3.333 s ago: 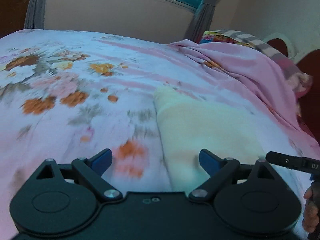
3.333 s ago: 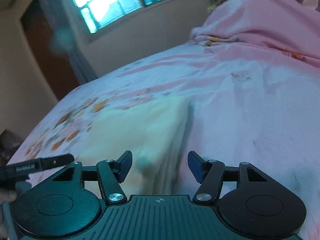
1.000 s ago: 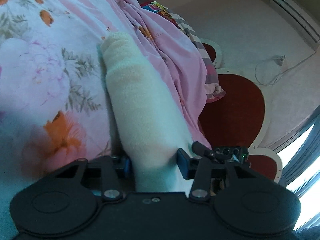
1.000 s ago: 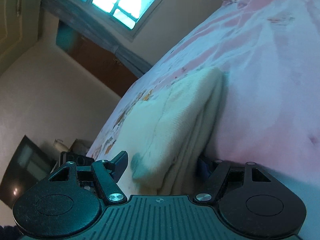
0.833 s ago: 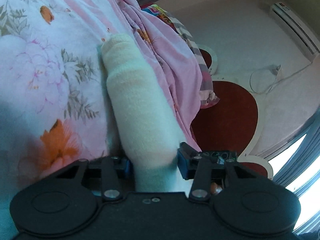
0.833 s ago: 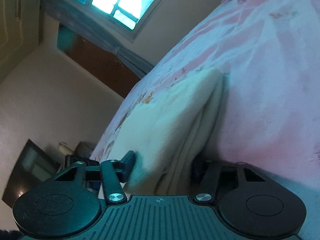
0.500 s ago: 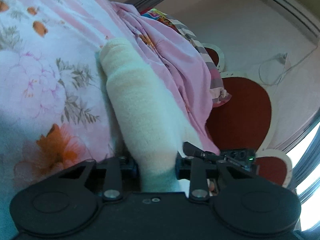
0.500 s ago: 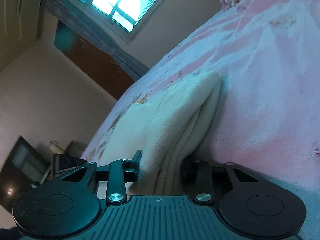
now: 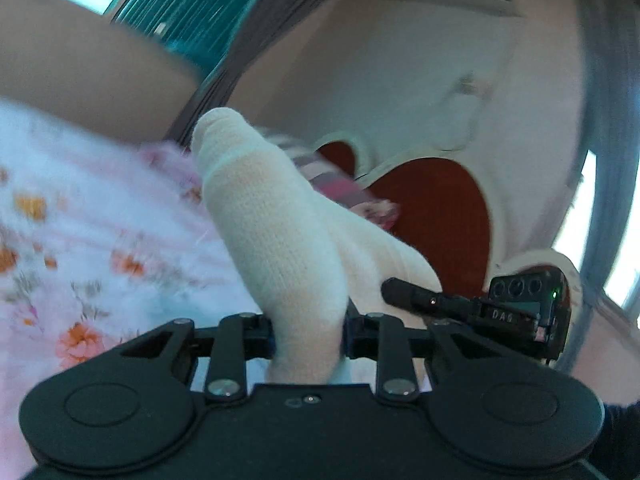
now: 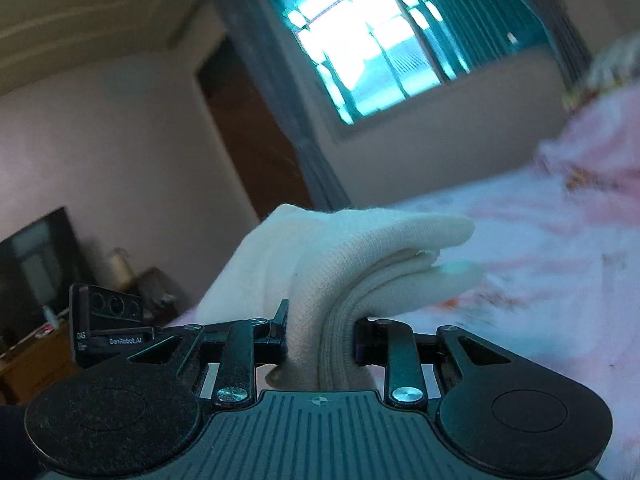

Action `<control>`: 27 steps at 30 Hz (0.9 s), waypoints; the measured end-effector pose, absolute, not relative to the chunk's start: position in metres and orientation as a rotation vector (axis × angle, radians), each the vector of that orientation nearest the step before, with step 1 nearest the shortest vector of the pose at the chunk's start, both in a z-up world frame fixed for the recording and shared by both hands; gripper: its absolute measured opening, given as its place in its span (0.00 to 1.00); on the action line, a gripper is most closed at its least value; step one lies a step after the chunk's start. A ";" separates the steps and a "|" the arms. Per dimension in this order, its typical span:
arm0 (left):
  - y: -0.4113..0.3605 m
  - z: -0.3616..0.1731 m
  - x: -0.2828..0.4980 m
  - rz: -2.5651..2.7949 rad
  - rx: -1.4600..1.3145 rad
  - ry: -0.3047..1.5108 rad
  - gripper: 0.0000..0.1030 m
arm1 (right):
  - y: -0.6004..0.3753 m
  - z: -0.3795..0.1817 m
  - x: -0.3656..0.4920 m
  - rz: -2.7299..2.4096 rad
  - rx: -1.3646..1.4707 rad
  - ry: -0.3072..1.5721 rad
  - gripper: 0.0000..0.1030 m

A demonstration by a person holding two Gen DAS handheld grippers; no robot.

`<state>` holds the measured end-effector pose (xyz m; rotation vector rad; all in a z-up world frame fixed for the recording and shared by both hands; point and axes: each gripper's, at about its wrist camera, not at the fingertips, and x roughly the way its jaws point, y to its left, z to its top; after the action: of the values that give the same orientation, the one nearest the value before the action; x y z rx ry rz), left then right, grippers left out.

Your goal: Fold small clothes

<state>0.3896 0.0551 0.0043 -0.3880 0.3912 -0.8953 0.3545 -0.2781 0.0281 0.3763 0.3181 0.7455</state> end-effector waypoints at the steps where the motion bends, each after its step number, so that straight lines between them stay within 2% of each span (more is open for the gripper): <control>1: 0.059 0.016 0.365 -0.896 -0.373 0.373 0.24 | -0.273 0.041 0.326 0.752 0.362 0.290 0.27; 8: 0.077 0.064 0.187 -0.886 -0.283 0.295 0.24 | -0.239 0.081 0.158 0.803 0.304 0.189 0.27; 12: 0.081 0.067 0.137 -0.874 -0.275 0.298 0.24 | -0.221 0.077 0.100 0.821 0.277 0.176 0.27; 19: 0.094 0.060 0.155 -0.831 -0.288 0.312 0.24 | -0.207 0.066 0.127 0.836 0.302 0.210 0.27; 27: 0.106 0.032 0.272 -0.797 -0.301 0.364 0.24 | -0.200 0.042 0.255 0.803 0.390 0.296 0.27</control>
<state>0.2718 0.1062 0.0321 -0.3013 0.3638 -0.7967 0.2550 -0.2003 0.0417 0.3903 0.2959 0.8031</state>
